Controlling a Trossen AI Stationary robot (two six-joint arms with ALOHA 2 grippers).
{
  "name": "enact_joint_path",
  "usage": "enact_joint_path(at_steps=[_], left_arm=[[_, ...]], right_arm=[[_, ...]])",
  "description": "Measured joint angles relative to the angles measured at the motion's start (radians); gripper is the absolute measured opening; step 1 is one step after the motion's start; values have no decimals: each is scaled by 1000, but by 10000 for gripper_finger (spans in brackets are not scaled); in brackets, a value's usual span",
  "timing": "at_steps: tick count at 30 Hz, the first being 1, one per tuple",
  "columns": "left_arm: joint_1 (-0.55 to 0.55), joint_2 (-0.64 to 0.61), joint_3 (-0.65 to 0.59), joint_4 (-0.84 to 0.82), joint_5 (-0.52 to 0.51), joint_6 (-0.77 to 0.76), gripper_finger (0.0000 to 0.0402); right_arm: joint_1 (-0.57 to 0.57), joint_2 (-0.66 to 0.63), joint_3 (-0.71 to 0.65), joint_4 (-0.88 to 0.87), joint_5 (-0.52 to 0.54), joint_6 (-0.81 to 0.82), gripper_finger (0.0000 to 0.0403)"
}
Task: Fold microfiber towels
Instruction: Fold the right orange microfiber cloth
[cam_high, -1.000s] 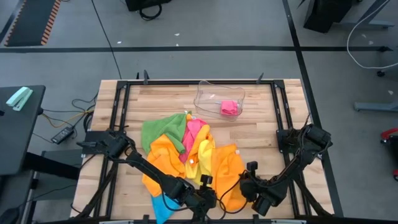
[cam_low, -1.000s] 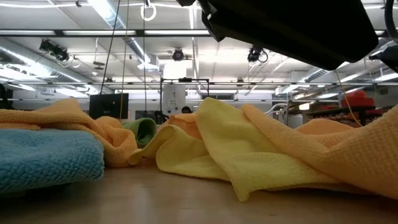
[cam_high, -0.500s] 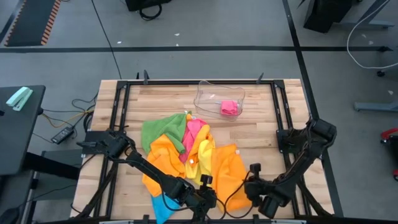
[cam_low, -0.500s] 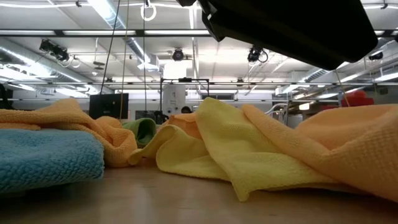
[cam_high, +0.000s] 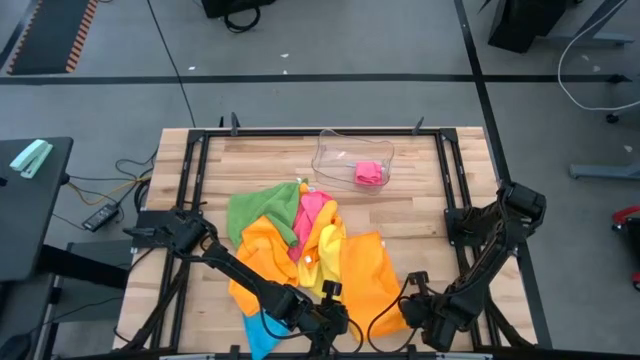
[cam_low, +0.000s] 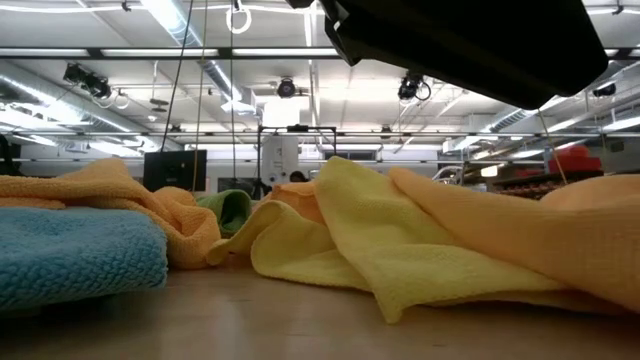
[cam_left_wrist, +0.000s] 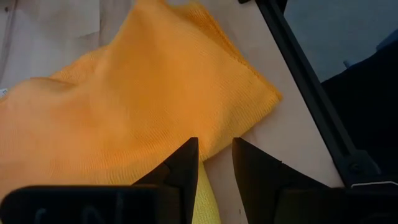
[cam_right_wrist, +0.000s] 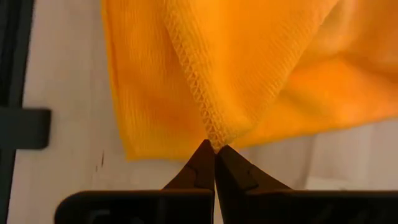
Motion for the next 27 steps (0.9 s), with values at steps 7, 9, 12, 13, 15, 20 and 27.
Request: enact_joint_path(at_steps=[7,9,12,13,15,20,27], left_arm=[[0,0,0,0,0,0,107],[0,0,0,0,0,0,107],[0,0,0,0,0,0,107],[0,0,0,0,0,0,107],[0,0,0,0,0,0,107],[0,0,0,0,0,0,107],[0,0,0,0,0,0,107]], right_arm=[[8,-20,0,-76,-46,53,6],[12,-41,0,-104,-31,66,6],[12,-71,0,-117,-23,73,6],[12,-80,0,-116,-23,75,6],[11,-92,0,-116,-21,86,6],[12,-108,0,-115,-65,116,6],[33,-108,3,-25,-110,119,6]])
